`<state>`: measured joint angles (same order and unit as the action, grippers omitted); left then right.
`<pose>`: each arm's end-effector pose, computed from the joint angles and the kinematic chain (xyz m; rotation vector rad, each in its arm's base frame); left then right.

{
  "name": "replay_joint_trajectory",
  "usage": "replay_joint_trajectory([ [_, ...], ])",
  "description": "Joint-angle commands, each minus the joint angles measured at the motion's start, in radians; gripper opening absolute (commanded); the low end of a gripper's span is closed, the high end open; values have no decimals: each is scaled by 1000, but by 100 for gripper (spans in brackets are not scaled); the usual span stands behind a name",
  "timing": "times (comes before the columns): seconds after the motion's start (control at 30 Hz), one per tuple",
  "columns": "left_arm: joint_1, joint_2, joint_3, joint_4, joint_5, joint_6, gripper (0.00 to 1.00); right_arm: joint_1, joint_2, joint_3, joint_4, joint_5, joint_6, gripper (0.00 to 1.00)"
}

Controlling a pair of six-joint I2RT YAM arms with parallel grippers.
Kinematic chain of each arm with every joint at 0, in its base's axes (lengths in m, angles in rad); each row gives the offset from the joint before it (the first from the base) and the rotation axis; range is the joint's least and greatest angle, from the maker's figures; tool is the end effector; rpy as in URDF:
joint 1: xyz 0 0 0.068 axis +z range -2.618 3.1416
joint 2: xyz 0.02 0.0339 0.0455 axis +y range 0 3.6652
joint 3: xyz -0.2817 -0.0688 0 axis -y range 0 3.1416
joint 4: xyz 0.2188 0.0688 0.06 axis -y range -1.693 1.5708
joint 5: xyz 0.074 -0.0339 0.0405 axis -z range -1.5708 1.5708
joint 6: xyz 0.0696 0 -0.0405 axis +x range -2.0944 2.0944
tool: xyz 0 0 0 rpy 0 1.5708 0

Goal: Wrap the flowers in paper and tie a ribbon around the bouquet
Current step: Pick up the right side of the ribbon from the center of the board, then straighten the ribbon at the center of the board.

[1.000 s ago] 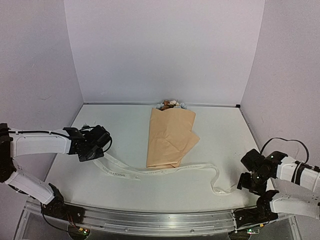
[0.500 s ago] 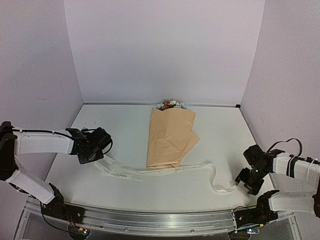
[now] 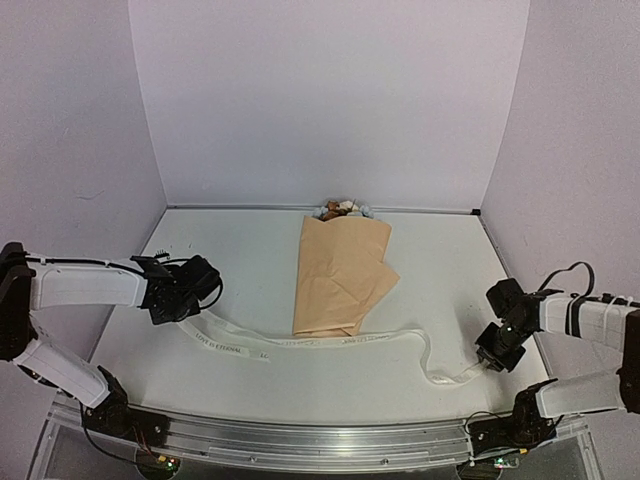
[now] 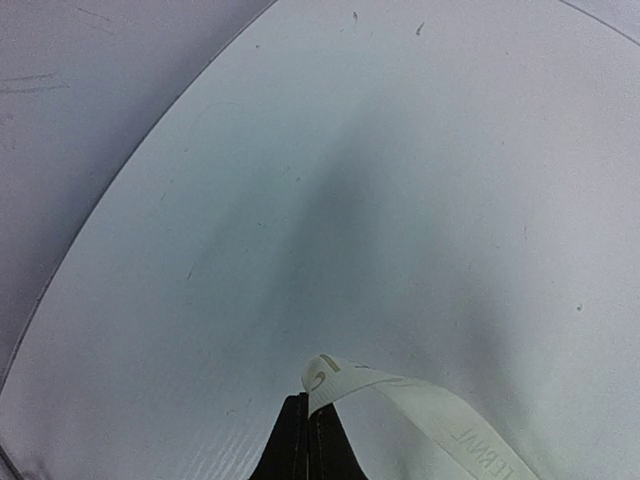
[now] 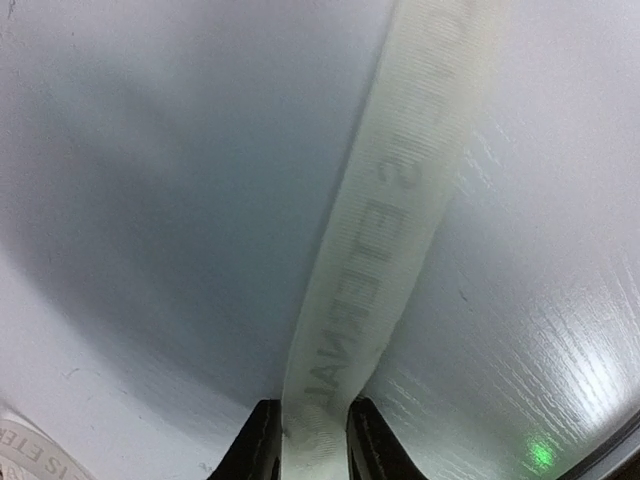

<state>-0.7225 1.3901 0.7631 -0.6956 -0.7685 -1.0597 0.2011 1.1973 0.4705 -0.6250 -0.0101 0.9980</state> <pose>0.1912 -0.1041 0.1906 -0.5155 2.3162 0.3724 0.1486 0.0310 0.1351 1.1470 2.7289 0.1960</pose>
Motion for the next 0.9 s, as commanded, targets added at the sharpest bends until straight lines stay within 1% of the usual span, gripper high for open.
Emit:
replay_joint_trajectory([
  [0.0,45,-25,27,-23,-88,36,0,-27,75,-16,15,0,-14,3],
  [0.03,53,-39,31,-27,-93,43,0,-29,85,-2,-2,1,-22,0],
  [0.17,74,-91,58,-24,-128,113,0,-51,83,42,-50,10,-29,0],
  [0.27,100,-129,51,-11,-155,149,0,-62,47,97,-150,77,-53,0],
  [0.37,122,-169,35,-5,-149,157,0,-78,22,164,-253,130,-99,0],
  [0.5,126,-215,16,7,-176,173,0,-113,22,227,-316,156,-144,0],
  [0.67,130,-251,19,5,-242,198,1,-137,19,255,-343,125,-132,0],
  [0.8,131,-282,83,-4,-374,309,0,-137,32,278,-345,57,-123,0],
  [0.87,131,-302,134,-10,-411,372,0,-137,38,283,-344,26,-115,0],
])
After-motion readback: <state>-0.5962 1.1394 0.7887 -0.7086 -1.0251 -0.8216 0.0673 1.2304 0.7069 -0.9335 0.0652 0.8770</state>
